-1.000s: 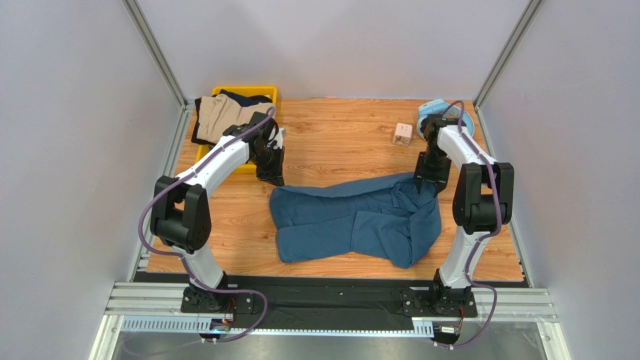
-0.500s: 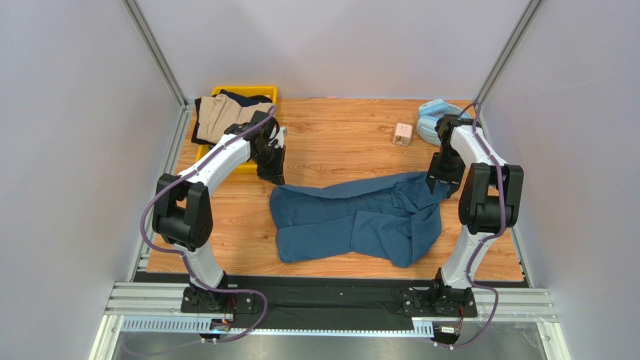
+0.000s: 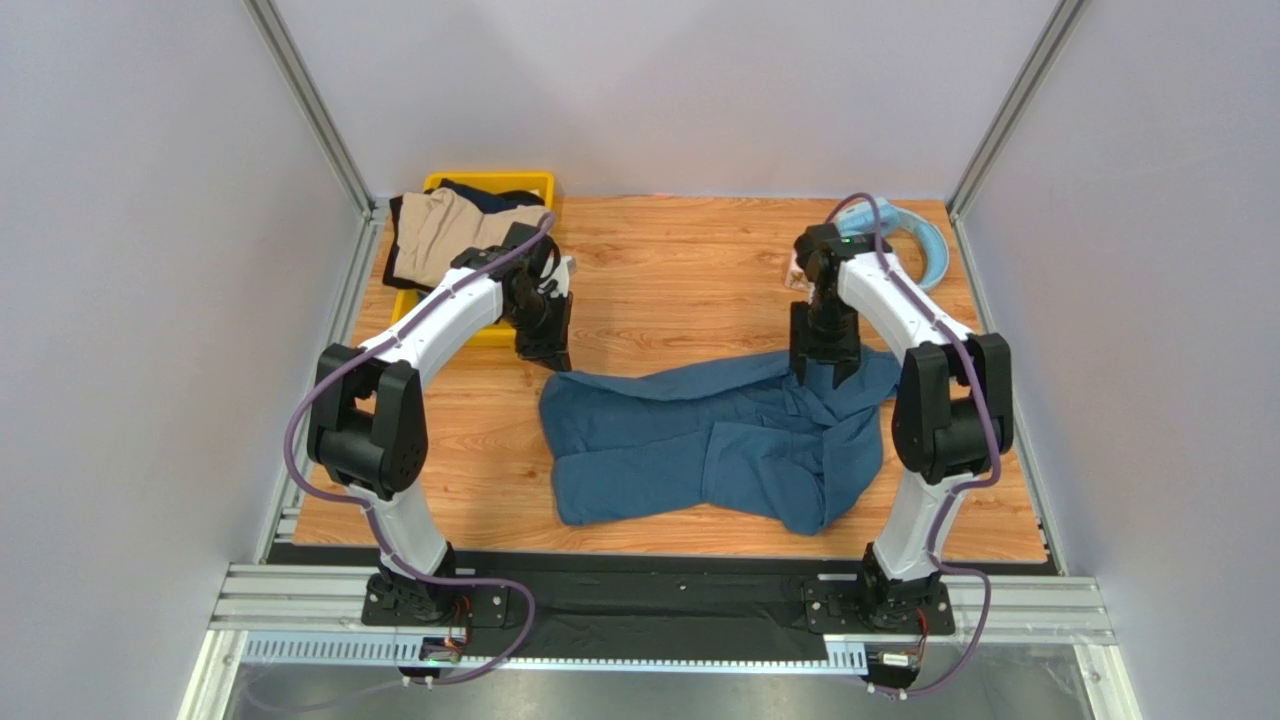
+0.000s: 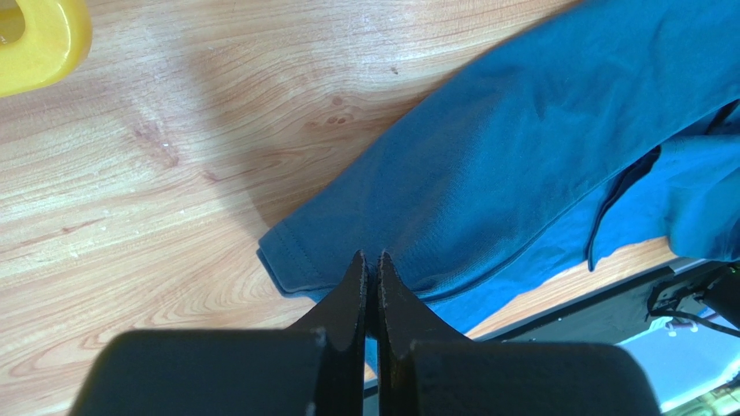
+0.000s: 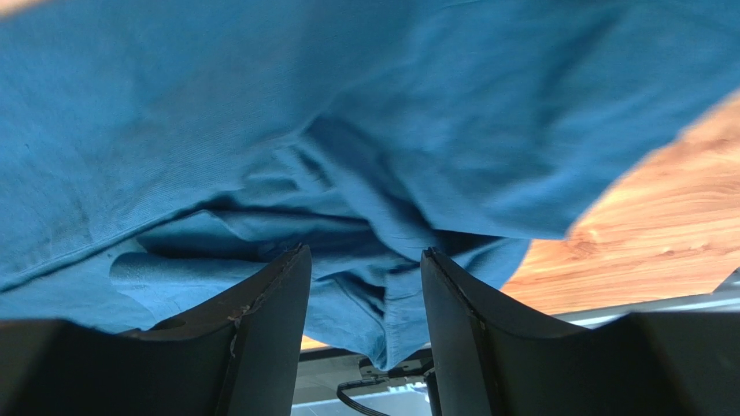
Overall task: Fold and stack the t-shirts
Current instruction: Flatten the tshirt out
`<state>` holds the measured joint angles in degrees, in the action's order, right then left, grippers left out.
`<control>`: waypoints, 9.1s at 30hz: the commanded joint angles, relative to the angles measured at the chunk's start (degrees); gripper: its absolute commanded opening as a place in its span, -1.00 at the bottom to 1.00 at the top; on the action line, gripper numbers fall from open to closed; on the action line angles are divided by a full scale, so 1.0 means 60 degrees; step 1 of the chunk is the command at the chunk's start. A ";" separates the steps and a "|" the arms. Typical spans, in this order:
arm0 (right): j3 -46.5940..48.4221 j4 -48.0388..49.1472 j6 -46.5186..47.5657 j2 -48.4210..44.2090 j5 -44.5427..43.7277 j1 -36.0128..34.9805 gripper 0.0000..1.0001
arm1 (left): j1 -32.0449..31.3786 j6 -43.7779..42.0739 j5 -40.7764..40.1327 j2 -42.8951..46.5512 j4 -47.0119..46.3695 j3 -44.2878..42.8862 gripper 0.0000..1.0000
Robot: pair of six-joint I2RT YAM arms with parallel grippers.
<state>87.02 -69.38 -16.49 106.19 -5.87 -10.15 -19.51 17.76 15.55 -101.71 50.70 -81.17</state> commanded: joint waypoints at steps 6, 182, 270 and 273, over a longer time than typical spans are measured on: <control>0.0203 0.0080 0.0229 0.0802 -0.0282 -0.0315 0.09 | -0.0015 -0.0015 0.0074 0.0414 -0.0144 0.0241 -1.00; 0.0438 0.0344 -0.0298 0.2355 0.0159 -0.1091 -0.77 | -0.0323 0.1786 -0.2372 0.0957 -0.1067 0.2146 -1.00; 0.5770 0.0739 -0.1016 0.4655 0.2355 0.1414 0.02 | 0.0307 0.1640 -0.2797 0.1469 0.0735 0.1369 -0.70; 0.5813 0.0768 -0.0958 0.4772 0.2472 0.1414 0.02 | 0.0307 0.1611 -0.2797 0.1439 0.0735 0.1369 -0.70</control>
<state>121.51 -65.52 -21.71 134.10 7.62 -1.34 -17.80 26.68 -1.37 -94.45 55.59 -72.82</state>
